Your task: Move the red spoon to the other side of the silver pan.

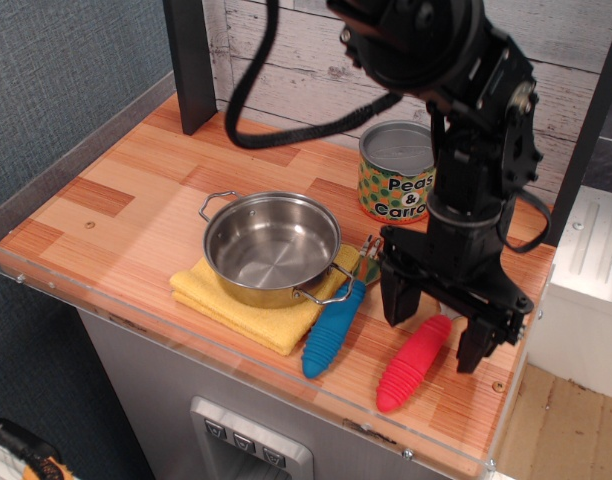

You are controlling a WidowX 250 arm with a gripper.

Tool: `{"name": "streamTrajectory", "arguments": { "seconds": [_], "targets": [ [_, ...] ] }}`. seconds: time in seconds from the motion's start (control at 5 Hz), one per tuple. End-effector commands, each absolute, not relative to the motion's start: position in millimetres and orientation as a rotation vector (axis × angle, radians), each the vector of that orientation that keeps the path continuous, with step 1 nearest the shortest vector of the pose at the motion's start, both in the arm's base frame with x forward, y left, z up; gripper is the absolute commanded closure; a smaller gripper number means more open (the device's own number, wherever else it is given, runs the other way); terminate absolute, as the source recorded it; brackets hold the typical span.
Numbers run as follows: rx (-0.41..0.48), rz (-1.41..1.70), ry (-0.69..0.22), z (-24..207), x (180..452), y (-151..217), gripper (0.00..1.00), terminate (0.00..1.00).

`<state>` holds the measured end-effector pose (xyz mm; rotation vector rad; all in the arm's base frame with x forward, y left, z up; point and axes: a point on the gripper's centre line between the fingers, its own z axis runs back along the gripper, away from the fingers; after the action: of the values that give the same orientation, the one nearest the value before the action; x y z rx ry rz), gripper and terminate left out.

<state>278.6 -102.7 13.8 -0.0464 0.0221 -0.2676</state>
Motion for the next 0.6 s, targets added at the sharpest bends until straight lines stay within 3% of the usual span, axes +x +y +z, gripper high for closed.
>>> {"name": "streamTrajectory", "arguments": {
  "seconds": [0.0, 0.2, 0.4],
  "targets": [
    [-0.042, -0.267, 0.012, 14.2, 277.6, -103.5, 0.0, 0.0],
    [-0.025, -0.255, 0.017, 11.3, 278.1, -104.0, 0.0, 0.0],
    [-0.031, -0.251, 0.0, 16.9, 276.8, -101.9, 1.0, 0.0]
  ]
}}
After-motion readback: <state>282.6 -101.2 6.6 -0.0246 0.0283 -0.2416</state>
